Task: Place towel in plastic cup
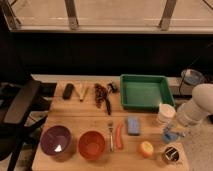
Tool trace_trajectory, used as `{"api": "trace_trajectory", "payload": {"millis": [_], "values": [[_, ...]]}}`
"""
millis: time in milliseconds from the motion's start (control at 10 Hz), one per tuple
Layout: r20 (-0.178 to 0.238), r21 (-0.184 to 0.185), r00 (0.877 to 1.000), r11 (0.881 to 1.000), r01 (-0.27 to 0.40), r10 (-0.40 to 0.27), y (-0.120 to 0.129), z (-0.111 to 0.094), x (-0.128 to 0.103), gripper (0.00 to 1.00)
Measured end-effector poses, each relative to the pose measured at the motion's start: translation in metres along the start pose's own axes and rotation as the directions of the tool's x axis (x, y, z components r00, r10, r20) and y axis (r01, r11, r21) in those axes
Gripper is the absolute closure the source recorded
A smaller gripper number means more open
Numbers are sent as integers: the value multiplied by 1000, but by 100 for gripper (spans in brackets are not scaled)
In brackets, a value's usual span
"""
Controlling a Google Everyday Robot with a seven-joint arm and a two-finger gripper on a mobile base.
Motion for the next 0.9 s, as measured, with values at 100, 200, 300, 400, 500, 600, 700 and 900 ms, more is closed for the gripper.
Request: {"api": "trace_trajectory", "payload": {"millis": [100,200,300,400,500,600,700,900], "values": [[4,-12,1000,1000,-10,10,1,11,3,73],[5,-22,1000,999,-24,24,3,20,8,63],[10,-30,999,999,-39,39,3,26,12,51],[15,-31,999,999,-45,46,2,28,13,41],[19,-31,999,998,-48,48,0,29,13,37],[23,-28,999,998,-49,50,0,28,14,37],[29,-19,998,998,-52,52,-1,27,15,37],[37,-5,998,999,-49,49,-4,25,14,37]]}}
